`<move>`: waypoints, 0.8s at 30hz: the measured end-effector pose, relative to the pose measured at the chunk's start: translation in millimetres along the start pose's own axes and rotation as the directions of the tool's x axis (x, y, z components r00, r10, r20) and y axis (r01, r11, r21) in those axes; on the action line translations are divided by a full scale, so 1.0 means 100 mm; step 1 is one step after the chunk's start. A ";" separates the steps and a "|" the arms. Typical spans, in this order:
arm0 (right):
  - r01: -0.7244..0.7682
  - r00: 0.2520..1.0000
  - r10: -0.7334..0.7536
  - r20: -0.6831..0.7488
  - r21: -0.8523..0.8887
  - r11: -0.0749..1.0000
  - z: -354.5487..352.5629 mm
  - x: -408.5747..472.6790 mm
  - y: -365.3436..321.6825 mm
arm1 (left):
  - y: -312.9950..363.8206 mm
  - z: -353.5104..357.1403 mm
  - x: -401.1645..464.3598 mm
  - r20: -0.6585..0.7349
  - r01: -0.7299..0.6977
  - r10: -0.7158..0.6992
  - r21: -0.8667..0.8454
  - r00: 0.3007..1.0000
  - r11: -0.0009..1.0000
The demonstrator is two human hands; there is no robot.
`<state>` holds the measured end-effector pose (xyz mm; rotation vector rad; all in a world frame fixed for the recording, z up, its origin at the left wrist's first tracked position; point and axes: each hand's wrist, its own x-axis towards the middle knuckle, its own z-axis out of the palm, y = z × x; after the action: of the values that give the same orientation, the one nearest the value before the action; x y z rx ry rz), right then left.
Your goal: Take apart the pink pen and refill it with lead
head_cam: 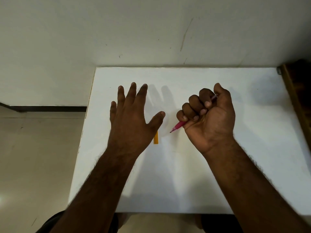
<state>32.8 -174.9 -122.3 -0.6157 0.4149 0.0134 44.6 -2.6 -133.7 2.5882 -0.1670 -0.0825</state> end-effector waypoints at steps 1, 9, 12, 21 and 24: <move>-0.007 1.000 0.007 0.001 0.002 1.000 0.00 0.00 0.00 | 0.00 0.00 0.00 -0.001 -0.001 0.001 0.000 1.000 1.000; -0.015 1.000 0.015 -0.004 -0.008 1.000 0.01 0.00 0.01 | -0.01 0.00 0.01 0.002 0.004 -0.004 0.003 1.000 1.000; -0.020 1.000 0.019 0.001 0.011 1.000 0.02 0.00 0.01 | 0.00 0.00 0.01 0.001 0.006 -0.006 0.001 1.000 1.000; -0.012 1.000 0.012 0.002 0.009 1.000 0.03 -0.01 0.01 | 0.00 -0.01 0.00 0.003 0.005 -0.005 -0.011 1.000 1.000; -0.016 1.000 0.016 0.005 0.009 1.000 0.02 -0.01 0.02 | 0.01 -0.01 0.00 0.003 0.004 -0.004 -0.001 1.000 1.000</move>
<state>32.5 -172.1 -121.2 -0.6031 0.4153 0.0278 44.9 -2.7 -132.7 2.5879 -0.1623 -0.0882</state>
